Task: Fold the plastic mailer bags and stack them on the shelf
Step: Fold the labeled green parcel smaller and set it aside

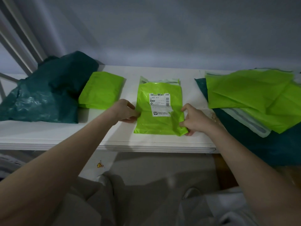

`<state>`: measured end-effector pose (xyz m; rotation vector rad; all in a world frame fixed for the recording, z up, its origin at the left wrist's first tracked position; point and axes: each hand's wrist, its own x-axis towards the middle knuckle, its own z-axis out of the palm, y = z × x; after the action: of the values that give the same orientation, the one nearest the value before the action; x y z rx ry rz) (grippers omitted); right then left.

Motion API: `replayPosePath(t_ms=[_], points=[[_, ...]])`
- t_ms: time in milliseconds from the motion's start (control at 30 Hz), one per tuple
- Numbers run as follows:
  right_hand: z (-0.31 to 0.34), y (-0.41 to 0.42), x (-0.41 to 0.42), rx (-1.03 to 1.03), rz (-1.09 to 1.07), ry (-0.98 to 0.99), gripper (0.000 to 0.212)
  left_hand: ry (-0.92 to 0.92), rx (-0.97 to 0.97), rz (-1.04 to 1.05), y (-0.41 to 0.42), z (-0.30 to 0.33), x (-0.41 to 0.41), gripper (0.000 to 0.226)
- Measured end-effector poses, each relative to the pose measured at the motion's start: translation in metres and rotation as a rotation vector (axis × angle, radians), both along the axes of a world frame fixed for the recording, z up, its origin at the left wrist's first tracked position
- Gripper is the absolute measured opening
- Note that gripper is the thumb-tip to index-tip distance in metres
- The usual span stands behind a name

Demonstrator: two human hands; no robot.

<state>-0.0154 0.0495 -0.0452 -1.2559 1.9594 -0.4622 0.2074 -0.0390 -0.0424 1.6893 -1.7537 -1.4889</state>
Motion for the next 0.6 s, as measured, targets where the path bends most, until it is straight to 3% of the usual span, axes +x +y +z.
replayPosePath(t_ms=[233,300,400,500,600], points=[[0.000,-0.003,-0.001,0.013,0.137,0.225,0.054,-0.089,-0.055,-0.035,-0.003,-0.001,-0.003,0.027],[0.004,-0.003,-0.003,0.013,0.179,0.263,0.055,-0.188,-0.113,-0.105,-0.003,0.002,-0.002,0.027],[0.009,-0.003,-0.008,-0.005,0.192,0.299,0.052,-0.365,-0.293,-0.194,-0.008,0.000,0.002,0.032],[0.010,-0.010,-0.011,-0.174,0.068,0.214,0.034,-0.312,-0.564,-0.208,-0.015,-0.005,0.001,0.026],[0.005,-0.024,-0.011,-0.356,0.029,0.319,0.028,-0.228,-0.757,-0.263,-0.018,-0.009,-0.007,0.025]])
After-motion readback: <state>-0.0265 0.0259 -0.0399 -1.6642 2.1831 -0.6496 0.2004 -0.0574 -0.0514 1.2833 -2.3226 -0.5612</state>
